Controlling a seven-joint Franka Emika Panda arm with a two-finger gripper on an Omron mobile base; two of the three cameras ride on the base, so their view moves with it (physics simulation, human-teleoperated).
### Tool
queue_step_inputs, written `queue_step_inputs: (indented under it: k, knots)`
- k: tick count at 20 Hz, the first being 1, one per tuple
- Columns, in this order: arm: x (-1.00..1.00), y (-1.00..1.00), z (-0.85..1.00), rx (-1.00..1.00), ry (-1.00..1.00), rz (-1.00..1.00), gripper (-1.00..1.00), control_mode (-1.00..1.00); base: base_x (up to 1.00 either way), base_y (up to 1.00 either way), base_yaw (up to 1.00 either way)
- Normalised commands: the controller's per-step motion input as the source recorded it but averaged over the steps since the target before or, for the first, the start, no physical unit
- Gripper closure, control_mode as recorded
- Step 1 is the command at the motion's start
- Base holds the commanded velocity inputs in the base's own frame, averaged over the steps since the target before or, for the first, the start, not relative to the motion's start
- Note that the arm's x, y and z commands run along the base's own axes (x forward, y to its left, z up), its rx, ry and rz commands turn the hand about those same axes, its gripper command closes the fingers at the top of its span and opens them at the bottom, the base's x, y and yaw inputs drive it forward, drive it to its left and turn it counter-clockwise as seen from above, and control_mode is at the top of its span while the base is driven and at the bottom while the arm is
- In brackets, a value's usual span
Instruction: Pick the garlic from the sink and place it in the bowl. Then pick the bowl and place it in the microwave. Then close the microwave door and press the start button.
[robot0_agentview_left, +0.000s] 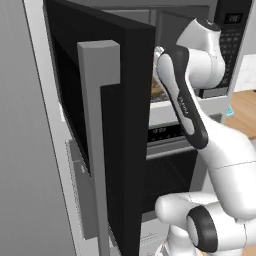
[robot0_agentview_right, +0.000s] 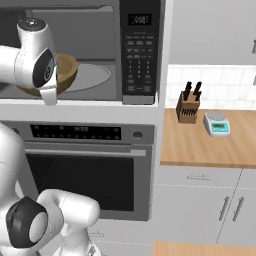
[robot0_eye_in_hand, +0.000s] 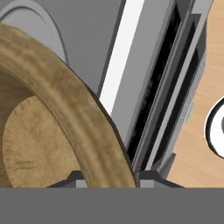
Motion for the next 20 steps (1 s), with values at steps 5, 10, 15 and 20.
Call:
queue_step_inputs:
  k: [5,10,15,20]
  knots:
    - [0.62,0.14,0.01,0.00,0.00,-0.10,1.00,-1.00,0.00,0.00,0.00]
    - [0.50,0.02,0.00,0.00,0.00,-0.05,1.00,-1.00,0.00,0.00,0.00]
    - [0.42,0.07,0.00,0.00,0.00,-0.01,1.00,-1.00,0.00,0.00,0.00]
    - [0.27,0.08,-0.05,0.00,0.00,0.00,1.00,-1.00,0.00,0.00,0.00]
